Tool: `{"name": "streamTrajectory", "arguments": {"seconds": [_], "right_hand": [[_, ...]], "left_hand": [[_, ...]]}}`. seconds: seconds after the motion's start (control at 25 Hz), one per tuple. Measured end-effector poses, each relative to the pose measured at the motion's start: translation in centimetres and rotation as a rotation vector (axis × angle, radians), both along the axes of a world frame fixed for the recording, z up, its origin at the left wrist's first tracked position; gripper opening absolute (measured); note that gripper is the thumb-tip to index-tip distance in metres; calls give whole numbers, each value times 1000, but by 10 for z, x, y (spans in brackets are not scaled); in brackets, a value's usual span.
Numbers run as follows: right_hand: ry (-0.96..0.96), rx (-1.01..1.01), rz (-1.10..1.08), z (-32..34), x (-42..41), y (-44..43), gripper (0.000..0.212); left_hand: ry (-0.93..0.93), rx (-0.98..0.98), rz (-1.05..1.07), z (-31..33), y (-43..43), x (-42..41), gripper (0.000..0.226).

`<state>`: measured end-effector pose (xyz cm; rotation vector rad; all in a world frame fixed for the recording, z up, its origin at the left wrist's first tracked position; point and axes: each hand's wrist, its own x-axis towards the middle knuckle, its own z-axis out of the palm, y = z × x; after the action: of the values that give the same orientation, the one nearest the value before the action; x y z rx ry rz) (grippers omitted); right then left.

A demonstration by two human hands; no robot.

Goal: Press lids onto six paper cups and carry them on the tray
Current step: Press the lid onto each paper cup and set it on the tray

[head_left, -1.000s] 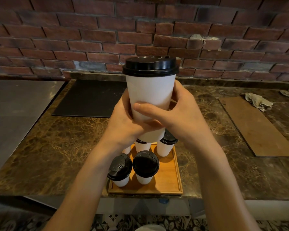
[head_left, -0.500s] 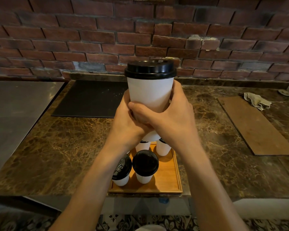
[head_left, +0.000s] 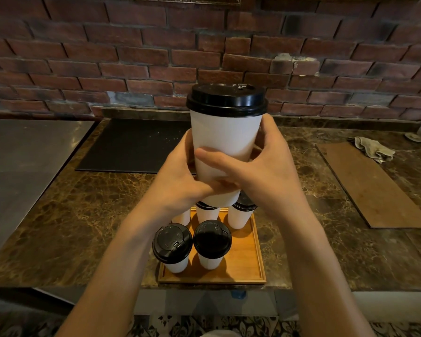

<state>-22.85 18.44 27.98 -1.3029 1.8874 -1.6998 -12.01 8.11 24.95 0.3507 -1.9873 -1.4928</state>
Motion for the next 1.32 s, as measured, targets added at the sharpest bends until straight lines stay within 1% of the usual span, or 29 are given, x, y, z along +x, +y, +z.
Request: {"name": "streamTrajectory", "arguments": {"seconds": [0.08, 0.24, 0.4, 0.52, 0.6, 0.72, 0.84, 0.92, 1.04, 1.16, 1.32], "right_hand": [[-36, 1, 57, 0, -3, 1, 75], [-110, 10, 166, -2, -10, 4, 76], [-197, 19, 299, -3, -18, 7, 66], [-230, 33, 405, -2, -22, 10, 68], [-245, 29, 442, -2, -23, 11, 68], [-234, 38, 450, -1, -24, 12, 67], [-184, 62, 406, 1, -23, 12, 65], [-144, 69, 354, 4, -21, 12, 64], [-73, 81, 244, 6, -15, 11, 72], [-23, 86, 120, 6, -7, 10, 78], [53, 89, -17, 4, 3, 7, 86]], "left_hand": [[-9, 13, -31, 1, -1, 1, 77], [-11, 20, -81, 0, -1, 3, 85], [-11, 70, -178, 1, -2, 5, 78], [-56, 93, -263, 1, -4, 6, 87], [-67, 98, -285, 1, -5, 7, 96], [-52, 94, -280, 1, -5, 7, 94], [-27, 93, -229, 1, -4, 5, 84], [1, 80, -187, 1, -2, 4, 83], [41, 59, -95, 1, -1, 2, 84], [33, -4, -20, 1, -1, -1, 89], [47, -34, 28, -3, -2, -6, 82]]}}
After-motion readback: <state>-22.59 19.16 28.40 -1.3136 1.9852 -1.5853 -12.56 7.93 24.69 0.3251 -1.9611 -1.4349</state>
